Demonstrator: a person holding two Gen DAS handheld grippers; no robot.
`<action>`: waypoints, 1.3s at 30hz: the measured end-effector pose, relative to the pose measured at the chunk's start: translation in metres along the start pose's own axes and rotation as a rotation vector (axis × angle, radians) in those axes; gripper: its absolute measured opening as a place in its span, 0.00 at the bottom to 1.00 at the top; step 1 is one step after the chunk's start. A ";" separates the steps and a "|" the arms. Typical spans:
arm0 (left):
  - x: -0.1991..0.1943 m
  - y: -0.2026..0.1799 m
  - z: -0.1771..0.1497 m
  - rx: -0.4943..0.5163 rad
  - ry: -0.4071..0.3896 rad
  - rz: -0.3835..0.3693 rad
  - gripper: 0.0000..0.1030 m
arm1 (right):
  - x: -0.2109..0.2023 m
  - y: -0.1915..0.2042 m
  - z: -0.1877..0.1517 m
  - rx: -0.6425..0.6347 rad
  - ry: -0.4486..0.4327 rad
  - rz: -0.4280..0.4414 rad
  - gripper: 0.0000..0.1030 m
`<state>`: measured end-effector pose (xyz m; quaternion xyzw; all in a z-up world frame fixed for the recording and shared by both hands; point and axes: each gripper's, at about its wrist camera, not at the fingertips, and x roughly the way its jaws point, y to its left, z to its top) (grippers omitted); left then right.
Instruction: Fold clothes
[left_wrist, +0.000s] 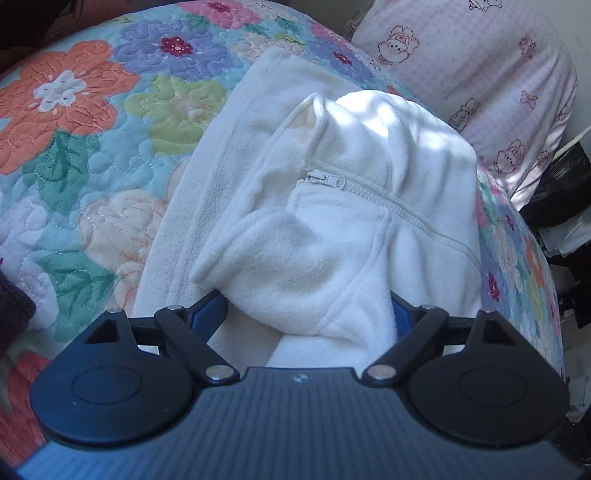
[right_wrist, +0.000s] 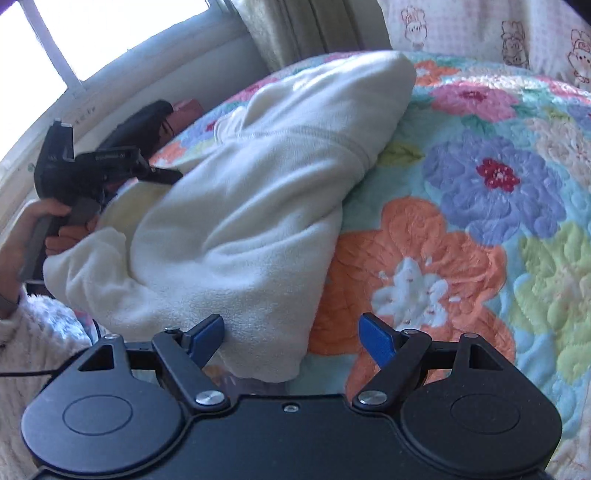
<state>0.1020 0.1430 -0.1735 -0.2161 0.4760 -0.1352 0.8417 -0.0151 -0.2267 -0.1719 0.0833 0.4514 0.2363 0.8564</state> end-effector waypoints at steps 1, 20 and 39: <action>0.003 -0.002 0.000 0.009 0.008 -0.003 0.82 | 0.006 -0.002 -0.004 0.006 0.013 0.020 0.81; -0.021 -0.039 -0.028 0.271 -0.166 0.249 0.31 | 0.005 0.002 -0.028 0.109 -0.045 0.013 0.17; -0.025 -0.005 -0.017 0.078 -0.142 -0.104 0.59 | -0.006 0.082 0.241 -0.561 0.249 -0.201 0.71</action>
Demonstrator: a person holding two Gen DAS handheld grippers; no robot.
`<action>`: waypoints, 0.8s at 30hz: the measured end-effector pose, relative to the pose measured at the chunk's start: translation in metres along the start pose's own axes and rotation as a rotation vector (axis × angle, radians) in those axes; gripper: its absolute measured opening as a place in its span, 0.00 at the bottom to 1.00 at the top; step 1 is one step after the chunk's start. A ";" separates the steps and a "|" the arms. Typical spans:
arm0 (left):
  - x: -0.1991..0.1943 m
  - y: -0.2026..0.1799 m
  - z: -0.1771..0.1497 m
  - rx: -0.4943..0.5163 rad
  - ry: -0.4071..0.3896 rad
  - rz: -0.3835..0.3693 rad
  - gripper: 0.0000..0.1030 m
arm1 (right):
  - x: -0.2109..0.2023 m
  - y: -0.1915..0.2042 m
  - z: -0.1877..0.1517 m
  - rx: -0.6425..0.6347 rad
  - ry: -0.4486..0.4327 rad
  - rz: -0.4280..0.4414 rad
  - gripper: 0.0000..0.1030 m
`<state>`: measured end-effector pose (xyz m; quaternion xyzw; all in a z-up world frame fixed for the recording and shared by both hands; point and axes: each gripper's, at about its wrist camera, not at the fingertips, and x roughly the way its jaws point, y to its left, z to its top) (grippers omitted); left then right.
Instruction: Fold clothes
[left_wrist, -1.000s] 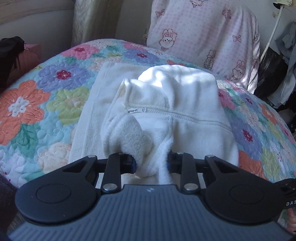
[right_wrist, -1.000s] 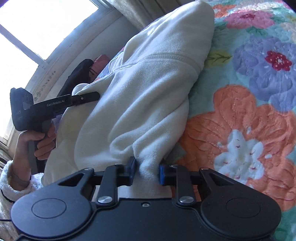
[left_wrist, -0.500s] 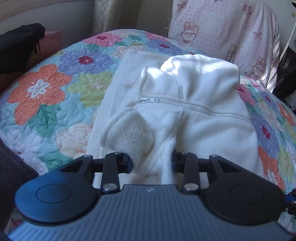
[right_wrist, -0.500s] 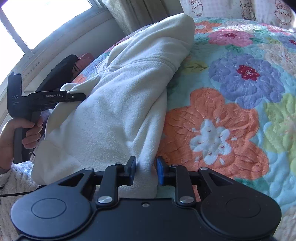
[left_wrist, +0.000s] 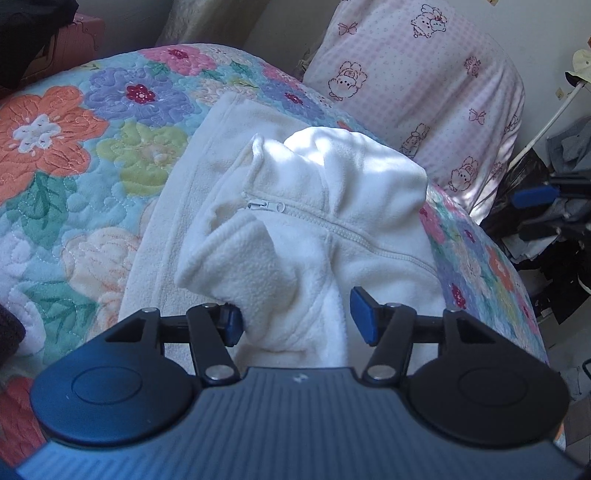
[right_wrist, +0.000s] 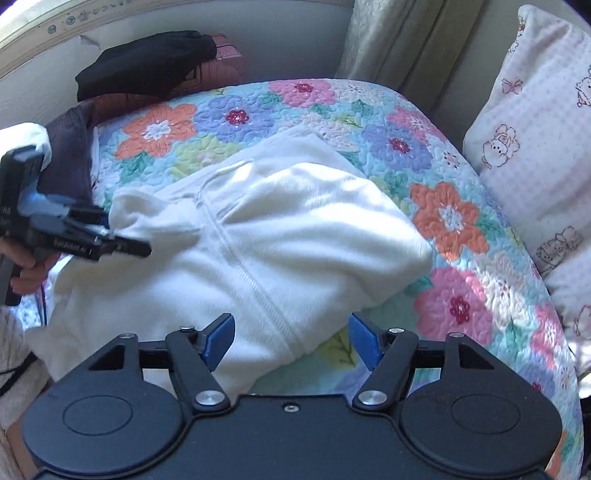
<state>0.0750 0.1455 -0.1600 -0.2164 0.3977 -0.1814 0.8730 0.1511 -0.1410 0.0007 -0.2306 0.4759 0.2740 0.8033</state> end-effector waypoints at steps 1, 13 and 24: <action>-0.001 0.003 -0.002 -0.005 0.008 0.015 0.61 | 0.010 -0.003 0.017 -0.002 -0.005 0.001 0.71; 0.010 0.036 -0.002 -0.125 0.063 -0.155 0.61 | 0.178 -0.019 0.170 0.201 0.077 0.061 0.74; 0.019 0.003 -0.010 0.088 0.029 -0.043 0.27 | 0.207 0.001 0.095 0.009 0.179 -0.102 0.28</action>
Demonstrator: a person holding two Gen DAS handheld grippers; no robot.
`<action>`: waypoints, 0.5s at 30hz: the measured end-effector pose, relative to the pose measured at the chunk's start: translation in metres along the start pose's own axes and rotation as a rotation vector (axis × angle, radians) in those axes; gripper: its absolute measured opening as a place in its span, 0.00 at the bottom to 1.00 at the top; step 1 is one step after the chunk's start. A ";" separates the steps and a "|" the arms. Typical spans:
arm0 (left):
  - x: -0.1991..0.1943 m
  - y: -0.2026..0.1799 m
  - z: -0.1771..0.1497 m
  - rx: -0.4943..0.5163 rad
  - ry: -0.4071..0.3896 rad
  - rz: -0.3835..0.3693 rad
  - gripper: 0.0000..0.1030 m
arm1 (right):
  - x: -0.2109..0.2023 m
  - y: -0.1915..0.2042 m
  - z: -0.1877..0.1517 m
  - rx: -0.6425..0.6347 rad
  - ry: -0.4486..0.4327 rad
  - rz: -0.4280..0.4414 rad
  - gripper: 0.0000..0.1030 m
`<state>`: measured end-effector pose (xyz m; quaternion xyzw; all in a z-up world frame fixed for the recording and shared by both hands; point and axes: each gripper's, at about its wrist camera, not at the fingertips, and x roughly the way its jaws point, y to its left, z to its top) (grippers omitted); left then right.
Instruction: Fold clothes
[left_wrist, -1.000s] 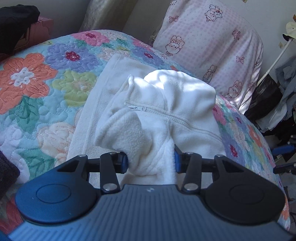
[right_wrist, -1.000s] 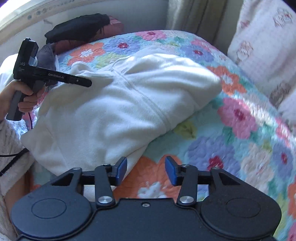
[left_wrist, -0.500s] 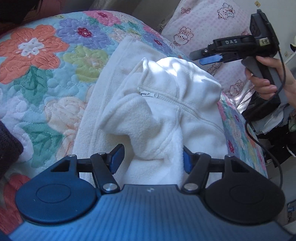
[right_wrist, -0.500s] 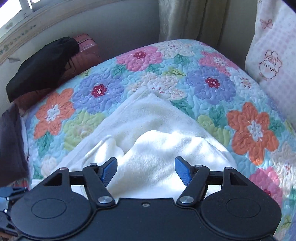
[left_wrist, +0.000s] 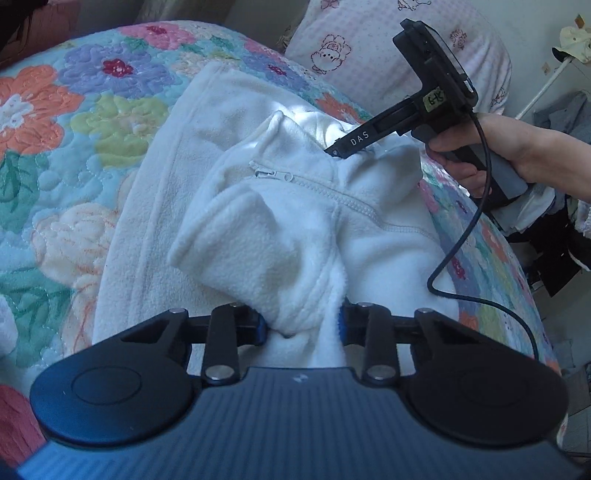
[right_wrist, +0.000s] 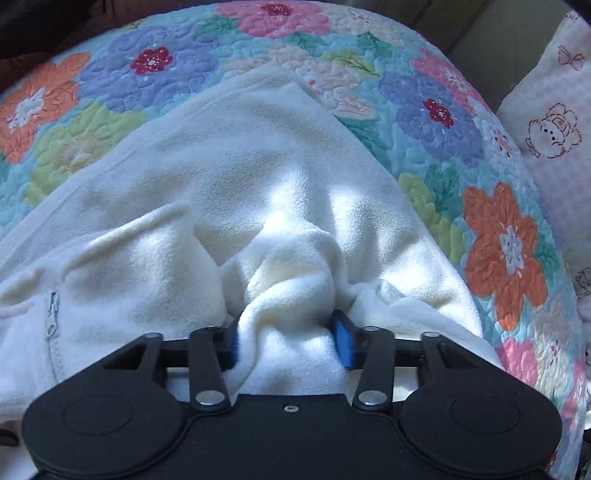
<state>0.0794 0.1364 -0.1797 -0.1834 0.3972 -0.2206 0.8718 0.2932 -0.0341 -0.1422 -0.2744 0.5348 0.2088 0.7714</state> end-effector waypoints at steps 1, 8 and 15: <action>-0.002 -0.007 0.000 0.036 -0.024 0.016 0.25 | -0.008 0.001 -0.006 -0.007 -0.031 -0.010 0.22; -0.026 -0.026 0.024 0.090 -0.247 0.058 0.23 | -0.083 0.000 -0.014 -0.067 -0.357 -0.226 0.17; -0.021 0.016 0.040 -0.052 -0.207 0.263 0.25 | -0.112 -0.014 0.064 0.096 -0.506 -0.083 0.30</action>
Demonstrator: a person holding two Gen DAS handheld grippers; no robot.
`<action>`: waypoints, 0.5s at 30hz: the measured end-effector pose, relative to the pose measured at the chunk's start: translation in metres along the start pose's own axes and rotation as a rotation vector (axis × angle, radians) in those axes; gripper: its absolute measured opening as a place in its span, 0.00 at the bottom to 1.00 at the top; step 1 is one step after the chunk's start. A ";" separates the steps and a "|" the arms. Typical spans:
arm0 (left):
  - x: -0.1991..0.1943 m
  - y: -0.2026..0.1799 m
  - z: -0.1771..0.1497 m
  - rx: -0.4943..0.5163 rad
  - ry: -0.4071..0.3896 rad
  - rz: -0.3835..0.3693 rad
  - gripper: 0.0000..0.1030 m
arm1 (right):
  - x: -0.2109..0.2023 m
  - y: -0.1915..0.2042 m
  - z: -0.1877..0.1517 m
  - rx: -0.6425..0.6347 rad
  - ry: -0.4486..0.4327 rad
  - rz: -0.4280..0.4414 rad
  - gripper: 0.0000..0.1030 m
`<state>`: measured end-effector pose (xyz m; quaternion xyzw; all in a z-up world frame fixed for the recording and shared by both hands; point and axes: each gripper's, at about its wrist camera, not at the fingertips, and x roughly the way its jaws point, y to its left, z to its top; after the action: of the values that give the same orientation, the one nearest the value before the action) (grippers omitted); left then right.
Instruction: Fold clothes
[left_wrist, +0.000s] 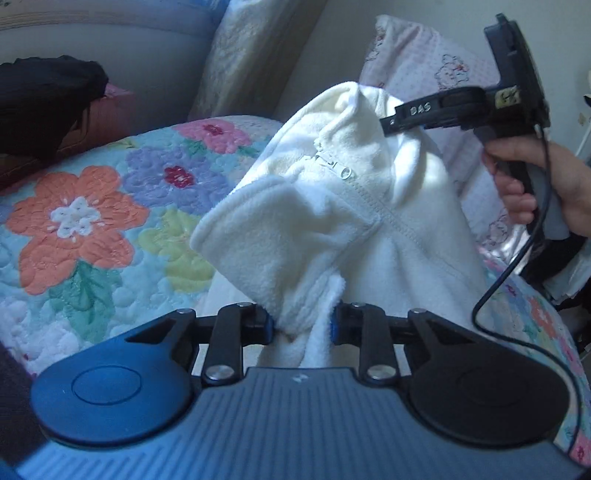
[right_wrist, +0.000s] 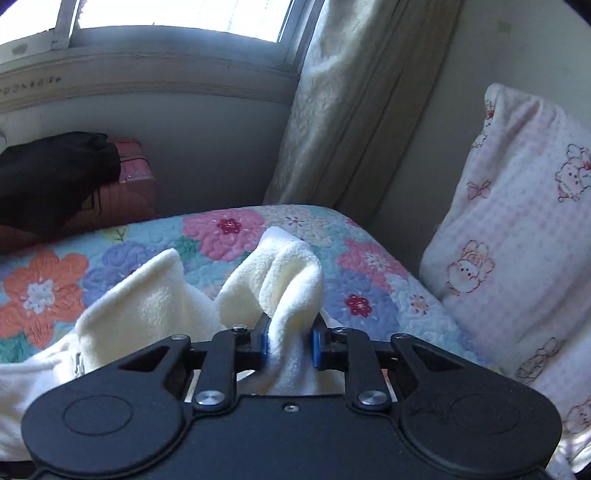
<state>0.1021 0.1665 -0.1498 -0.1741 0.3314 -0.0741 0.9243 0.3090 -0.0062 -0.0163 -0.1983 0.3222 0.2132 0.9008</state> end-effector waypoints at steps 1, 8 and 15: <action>0.011 0.006 -0.004 0.013 0.058 0.047 0.26 | 0.011 0.004 0.006 0.029 0.017 0.043 0.35; 0.020 0.023 -0.015 -0.017 0.148 0.086 0.36 | 0.009 -0.023 -0.019 0.306 0.084 0.099 0.58; 0.015 0.020 -0.013 -0.029 0.145 0.080 0.35 | -0.100 -0.071 -0.149 0.547 0.059 0.193 0.66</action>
<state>0.1055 0.1774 -0.1754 -0.1684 0.4051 -0.0448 0.8975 0.2018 -0.1646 -0.0403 0.0772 0.4112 0.1971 0.8866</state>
